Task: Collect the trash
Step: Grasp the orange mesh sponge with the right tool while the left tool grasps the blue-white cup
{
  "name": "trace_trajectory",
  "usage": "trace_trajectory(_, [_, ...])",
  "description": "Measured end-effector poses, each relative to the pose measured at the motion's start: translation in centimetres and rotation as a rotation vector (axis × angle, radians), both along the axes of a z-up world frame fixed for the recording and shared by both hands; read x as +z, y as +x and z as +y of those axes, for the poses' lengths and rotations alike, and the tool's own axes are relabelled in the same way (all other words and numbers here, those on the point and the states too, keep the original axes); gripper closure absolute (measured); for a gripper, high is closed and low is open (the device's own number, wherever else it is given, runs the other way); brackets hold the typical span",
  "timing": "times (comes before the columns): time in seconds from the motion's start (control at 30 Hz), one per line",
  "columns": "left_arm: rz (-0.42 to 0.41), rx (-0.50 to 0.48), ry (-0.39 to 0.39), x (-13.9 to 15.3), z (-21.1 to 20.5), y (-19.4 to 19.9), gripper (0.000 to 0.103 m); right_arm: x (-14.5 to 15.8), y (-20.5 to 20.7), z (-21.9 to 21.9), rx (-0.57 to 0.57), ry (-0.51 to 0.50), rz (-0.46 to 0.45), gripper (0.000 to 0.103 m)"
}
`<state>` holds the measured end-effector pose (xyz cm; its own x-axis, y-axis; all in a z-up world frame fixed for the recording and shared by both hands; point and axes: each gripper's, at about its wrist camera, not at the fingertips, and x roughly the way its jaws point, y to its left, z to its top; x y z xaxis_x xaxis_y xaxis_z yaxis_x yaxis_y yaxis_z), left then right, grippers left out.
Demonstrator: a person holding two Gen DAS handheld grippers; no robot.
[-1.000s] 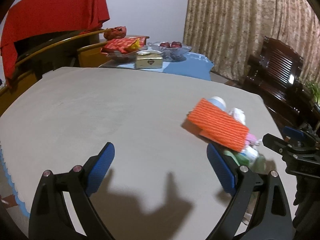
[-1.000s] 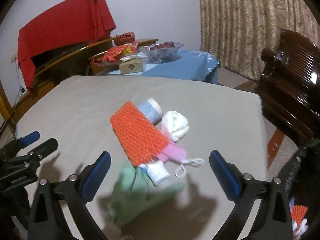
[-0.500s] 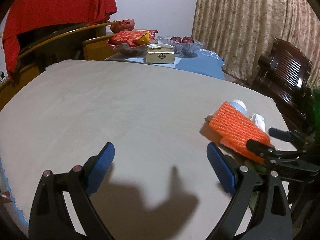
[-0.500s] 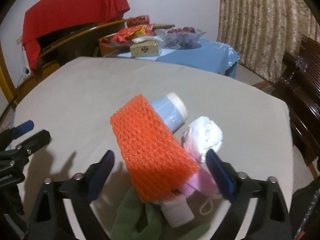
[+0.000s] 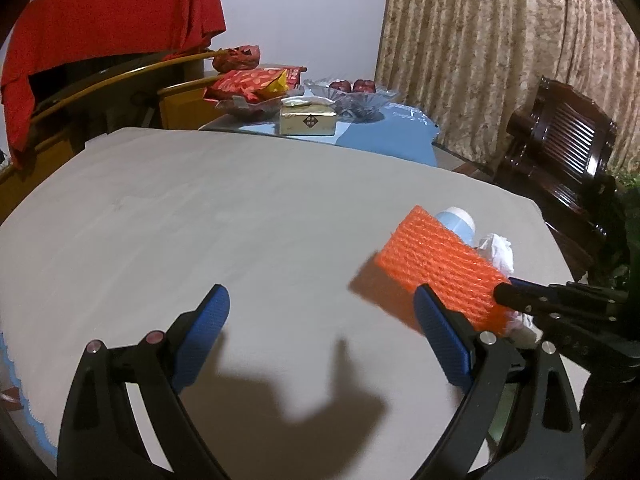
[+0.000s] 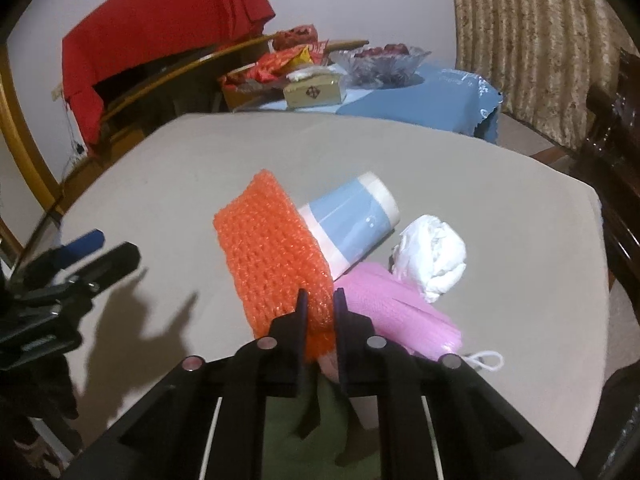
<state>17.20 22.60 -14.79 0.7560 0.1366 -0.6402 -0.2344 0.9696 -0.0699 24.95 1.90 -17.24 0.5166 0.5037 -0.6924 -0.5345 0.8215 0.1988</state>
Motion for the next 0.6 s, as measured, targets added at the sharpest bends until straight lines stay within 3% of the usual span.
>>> trace_trajectory(0.23, [-0.026,-0.034,0.006,1.1,-1.9,0.2,0.012,2.7,-0.3,-3.2,-0.098,0.041,-0.044,0.091])
trace_trajectory(0.6, [-0.027,-0.120,0.002,1.0,-5.8,4.1,0.012,3.1,3.2,-8.2,-0.258,0.034,-0.044,0.091])
